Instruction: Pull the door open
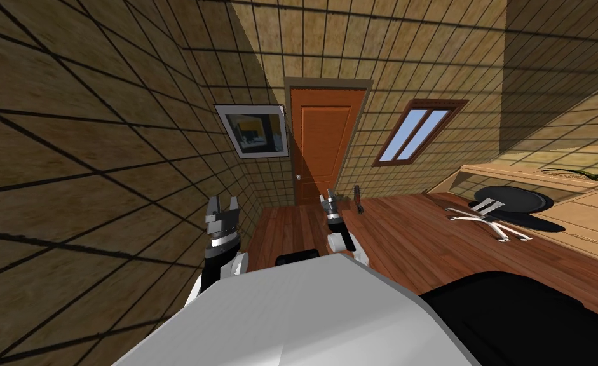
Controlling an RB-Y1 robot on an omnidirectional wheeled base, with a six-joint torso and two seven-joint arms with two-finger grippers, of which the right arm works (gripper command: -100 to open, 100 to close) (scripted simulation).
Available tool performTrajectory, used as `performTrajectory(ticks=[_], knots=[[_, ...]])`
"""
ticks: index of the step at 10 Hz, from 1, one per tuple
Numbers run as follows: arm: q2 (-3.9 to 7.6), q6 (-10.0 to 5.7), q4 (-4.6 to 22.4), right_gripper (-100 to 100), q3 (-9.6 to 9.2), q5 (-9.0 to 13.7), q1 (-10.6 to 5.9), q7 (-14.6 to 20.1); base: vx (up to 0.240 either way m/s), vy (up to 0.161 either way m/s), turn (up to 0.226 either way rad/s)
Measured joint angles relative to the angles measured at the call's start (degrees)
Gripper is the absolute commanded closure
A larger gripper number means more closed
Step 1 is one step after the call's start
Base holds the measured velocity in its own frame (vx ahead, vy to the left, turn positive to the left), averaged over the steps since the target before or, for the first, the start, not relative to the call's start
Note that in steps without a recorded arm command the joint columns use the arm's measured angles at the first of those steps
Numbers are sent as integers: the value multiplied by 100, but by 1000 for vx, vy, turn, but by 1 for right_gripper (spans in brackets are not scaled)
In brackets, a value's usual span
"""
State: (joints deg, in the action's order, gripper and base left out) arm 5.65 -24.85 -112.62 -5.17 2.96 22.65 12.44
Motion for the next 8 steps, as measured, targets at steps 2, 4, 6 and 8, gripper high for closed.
performTrajectory(ticks=[2,4,6,8], knots=[[53,-75,204,-100,-38,101,-54,250,107,23,11],[92,-125,375,-100,-86,195,-106,489,104,20,11],[109,-219,653,-100,-144,286,-204,723,94,34,16],[190,-317,885,-100,-173,407,-261,1014,106,25,12]])
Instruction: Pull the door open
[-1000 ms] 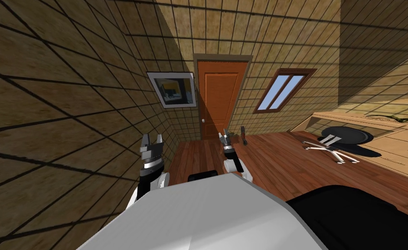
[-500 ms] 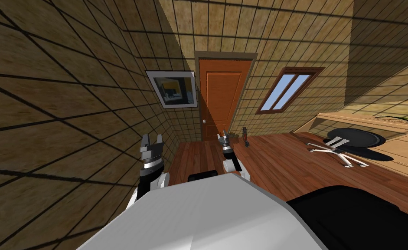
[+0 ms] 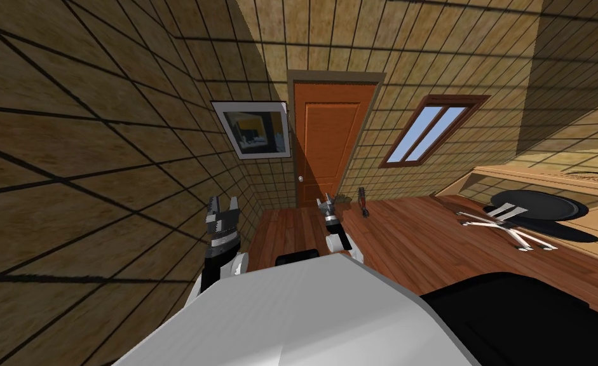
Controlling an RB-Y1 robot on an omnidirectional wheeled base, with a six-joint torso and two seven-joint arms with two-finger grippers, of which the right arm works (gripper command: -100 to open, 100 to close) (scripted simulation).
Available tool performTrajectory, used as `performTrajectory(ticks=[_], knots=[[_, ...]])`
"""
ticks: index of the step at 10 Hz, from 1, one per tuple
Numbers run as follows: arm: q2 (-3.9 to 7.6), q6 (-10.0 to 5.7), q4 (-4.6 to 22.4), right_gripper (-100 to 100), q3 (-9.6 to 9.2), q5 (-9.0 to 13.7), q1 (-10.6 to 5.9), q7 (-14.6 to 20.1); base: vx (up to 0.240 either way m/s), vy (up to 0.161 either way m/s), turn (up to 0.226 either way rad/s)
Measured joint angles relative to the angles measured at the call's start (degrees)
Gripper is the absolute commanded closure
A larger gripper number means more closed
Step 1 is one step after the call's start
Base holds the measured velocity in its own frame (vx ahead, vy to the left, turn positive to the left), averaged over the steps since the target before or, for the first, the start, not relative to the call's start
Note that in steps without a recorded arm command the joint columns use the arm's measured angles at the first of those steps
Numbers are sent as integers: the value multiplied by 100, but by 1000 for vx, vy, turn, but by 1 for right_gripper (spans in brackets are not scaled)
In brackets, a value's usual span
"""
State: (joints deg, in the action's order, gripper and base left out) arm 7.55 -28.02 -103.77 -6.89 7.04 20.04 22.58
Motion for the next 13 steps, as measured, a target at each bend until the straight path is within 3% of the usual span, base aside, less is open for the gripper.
performTrajectory(ticks=[10,13], knots=[[217,-396,1290,-100,-233,566,-457,1399,98,29,14],[304,-583,1746,-100,-309,743,-592,1852,107,32,15]])
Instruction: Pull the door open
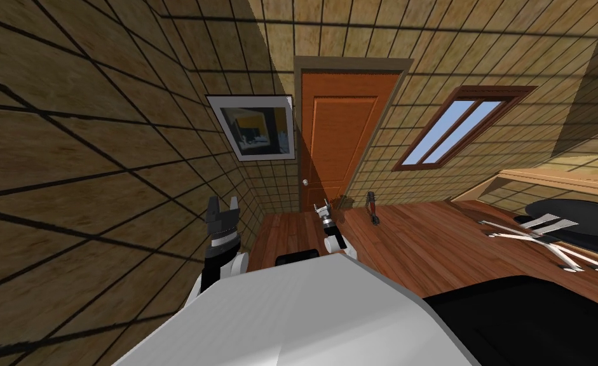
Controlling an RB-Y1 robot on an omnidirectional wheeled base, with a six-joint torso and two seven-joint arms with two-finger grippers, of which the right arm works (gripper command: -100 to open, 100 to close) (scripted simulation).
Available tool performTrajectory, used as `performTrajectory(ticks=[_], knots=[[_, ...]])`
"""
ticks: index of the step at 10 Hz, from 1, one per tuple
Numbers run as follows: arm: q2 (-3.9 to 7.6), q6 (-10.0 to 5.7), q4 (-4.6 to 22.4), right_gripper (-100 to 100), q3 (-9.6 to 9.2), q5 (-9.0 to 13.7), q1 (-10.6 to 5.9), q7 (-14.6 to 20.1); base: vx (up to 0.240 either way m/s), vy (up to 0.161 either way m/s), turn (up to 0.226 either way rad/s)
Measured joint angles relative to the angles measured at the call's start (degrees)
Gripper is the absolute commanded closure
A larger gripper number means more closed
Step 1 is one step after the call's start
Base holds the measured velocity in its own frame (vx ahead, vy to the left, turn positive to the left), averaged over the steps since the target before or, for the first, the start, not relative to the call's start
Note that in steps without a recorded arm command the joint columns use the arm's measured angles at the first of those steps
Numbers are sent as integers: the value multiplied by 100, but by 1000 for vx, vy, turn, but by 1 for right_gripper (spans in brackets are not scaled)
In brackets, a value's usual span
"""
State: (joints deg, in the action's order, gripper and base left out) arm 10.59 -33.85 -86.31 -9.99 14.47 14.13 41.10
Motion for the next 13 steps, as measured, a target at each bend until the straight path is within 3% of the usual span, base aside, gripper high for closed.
performTrajectory(ticks=[13], knots=[[299,-542,1695,-100,-294,752,-588,1851,100,27,14]])
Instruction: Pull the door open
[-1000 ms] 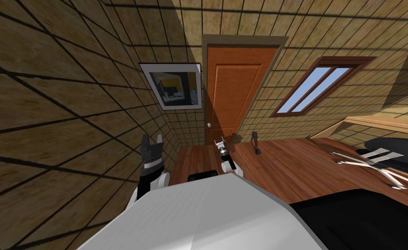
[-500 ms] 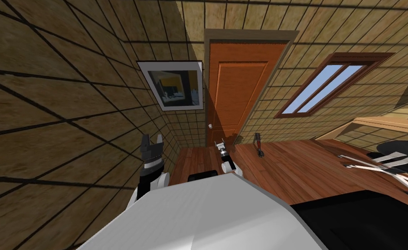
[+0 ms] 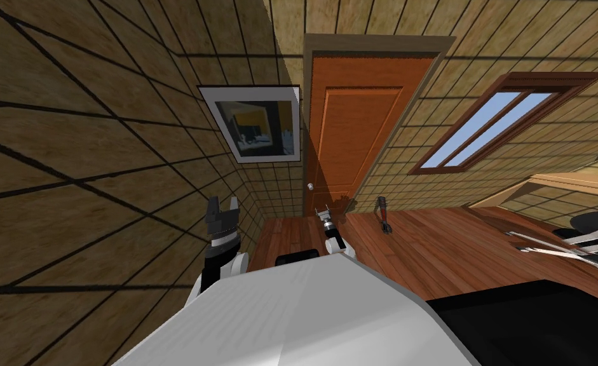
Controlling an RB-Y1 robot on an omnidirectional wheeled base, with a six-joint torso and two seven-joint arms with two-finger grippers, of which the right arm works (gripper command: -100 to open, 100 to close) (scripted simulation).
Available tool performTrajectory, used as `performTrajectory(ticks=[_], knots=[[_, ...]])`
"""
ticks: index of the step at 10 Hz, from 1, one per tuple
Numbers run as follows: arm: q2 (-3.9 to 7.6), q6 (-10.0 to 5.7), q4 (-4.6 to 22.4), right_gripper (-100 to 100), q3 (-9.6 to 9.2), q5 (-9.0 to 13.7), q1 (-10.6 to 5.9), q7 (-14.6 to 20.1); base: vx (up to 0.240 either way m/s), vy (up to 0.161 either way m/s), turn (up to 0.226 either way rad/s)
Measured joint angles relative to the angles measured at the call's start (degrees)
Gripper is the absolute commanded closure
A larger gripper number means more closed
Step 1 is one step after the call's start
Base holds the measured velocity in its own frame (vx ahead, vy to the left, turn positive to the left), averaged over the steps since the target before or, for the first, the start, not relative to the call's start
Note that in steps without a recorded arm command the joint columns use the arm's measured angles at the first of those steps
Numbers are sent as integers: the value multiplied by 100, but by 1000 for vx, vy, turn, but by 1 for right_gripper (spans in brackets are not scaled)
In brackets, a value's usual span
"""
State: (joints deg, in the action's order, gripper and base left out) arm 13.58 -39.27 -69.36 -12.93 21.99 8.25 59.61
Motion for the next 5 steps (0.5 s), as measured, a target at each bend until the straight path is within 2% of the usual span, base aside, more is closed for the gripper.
performTrajectory(ticks=[5], knots=[[135,-211,592,-100,-105,265,-189,669,104,17,12]])
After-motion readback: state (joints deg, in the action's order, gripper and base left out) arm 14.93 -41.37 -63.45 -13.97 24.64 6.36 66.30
